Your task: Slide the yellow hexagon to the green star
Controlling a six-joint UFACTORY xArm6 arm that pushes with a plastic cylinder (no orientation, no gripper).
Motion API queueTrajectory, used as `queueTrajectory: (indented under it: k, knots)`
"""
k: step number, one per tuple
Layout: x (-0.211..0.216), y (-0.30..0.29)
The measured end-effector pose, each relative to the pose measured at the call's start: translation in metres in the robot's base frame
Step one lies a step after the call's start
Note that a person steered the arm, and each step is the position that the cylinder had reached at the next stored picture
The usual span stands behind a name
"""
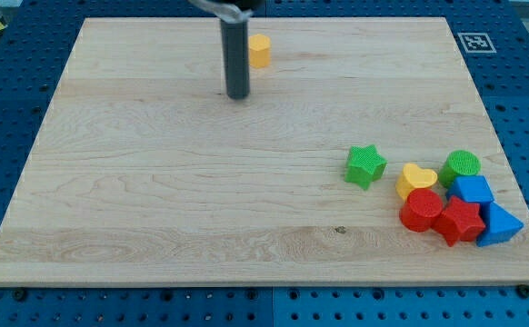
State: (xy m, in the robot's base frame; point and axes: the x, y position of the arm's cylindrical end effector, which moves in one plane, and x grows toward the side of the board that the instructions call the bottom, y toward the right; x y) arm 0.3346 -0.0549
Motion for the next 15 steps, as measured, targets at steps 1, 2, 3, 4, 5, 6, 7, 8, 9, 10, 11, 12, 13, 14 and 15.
queueTrajectory:
  k: [1,2,3,4,5,6,7,8,9,10,11,12,13,14,15]
  knots:
    - [-0.064,-0.015]
    - [-0.070,0.019]
    - [-0.062,0.052]
    - [-0.054,0.061]
    - [-0.060,0.063]
    - [-0.076,0.068]
    - [-0.070,0.069]
    - [-0.044,0.082]
    - [-0.022,0.093]
    - [-0.031,0.097]
    - [-0.032,0.107]
    - [-0.029,0.125]
    - [-0.015,0.130]
    - [0.004,0.132]
    - [0.031,0.138]
